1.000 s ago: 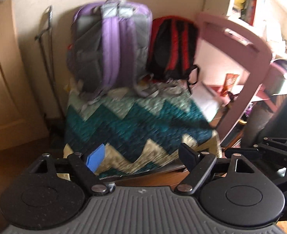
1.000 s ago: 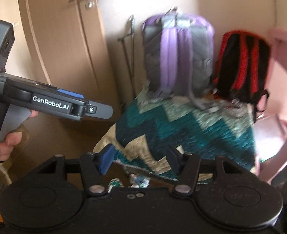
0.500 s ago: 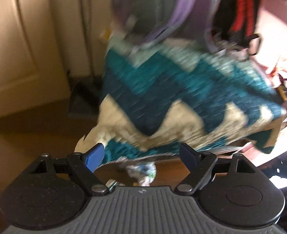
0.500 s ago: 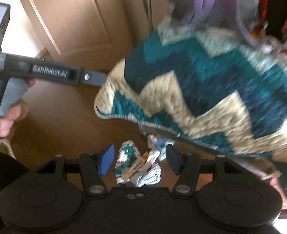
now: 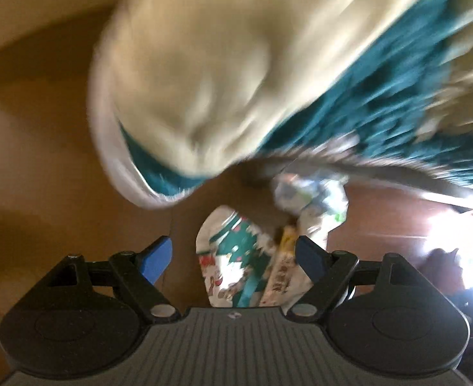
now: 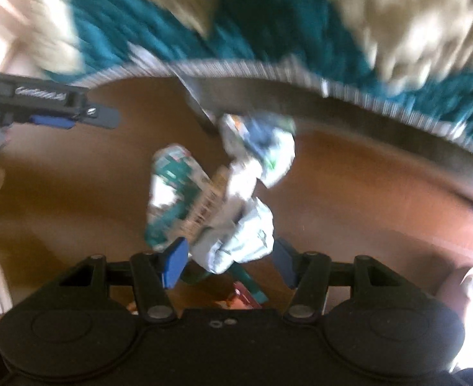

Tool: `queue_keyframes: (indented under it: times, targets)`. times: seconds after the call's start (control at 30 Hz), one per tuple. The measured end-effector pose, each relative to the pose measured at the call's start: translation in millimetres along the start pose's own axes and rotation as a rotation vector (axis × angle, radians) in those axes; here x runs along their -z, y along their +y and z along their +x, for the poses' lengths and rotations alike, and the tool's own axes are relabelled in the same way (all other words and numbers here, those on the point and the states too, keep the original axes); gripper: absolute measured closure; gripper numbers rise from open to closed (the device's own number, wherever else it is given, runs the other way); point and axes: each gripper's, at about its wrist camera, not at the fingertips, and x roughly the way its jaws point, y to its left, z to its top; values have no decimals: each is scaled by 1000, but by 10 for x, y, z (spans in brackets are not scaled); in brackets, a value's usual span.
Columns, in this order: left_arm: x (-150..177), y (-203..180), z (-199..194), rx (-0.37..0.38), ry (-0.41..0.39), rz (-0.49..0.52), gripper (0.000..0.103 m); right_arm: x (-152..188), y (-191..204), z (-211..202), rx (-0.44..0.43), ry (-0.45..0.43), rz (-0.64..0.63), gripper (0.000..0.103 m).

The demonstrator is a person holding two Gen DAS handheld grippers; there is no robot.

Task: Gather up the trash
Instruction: 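Move both tools back down toward the remaining trash pile, then grasp the green Christmas-print snack bag with the left tool while the right tool grasps the crumpled white plastic bag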

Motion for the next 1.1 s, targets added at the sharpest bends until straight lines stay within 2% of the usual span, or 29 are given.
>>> queue_keyframes:
  times: [0.07, 0.2, 0.33, 0.53, 0.7, 0.73, 0.77, 0.8, 0.9, 0.93, 0.97, 1.0, 1.07, 1.1]
  targets:
    - [21, 48, 277, -14, 36, -31, 19, -22, -77, 237, 20, 35, 41, 45]
    - [45, 112, 736, 9, 110, -82, 19, -69, -176, 601, 36, 98, 121, 45]
    - [114, 156, 1136, 21, 184, -125, 19, -61, -138, 956, 0, 180, 144, 45]
    - [189, 260, 1429, 68, 230, -189, 19, -6, 16, 1356, -30, 260, 127, 45]
    - [221, 335, 1564, 133, 252, -248, 20, -42, 115, 1569, -10, 310, 96, 45]
    - [226, 341, 1577, 141, 253, -256, 23, -53, 126, 1594, -11, 316, 90, 45]
    - [229, 349, 1583, 146, 252, -265, 32, -58, 136, 1611, -12, 322, 83, 45]
    - [225, 354, 1583, 149, 256, -277, 36, -60, 151, 1629, -11, 330, 69, 46]
    - [228, 391, 1606, 125, 267, -309, 55, -45, 229, 1678, 5, 372, 7, 47]
    - [230, 411, 1605, 127, 266, -323, 65, -38, 250, 1675, 6, 371, -2, 48]
    - [233, 429, 1597, 131, 262, -334, 75, -21, 270, 1675, 7, 368, -5, 53]
    - [236, 447, 1580, 136, 255, -337, 78, -8, 289, 1666, 5, 369, -9, 64]
    - [253, 454, 1547, 124, 241, -324, 89, 10, 335, 1637, 14, 368, -35, 67]
    - [267, 455, 1535, 111, 238, -326, 91, 23, 363, 1608, 17, 358, -59, 72]
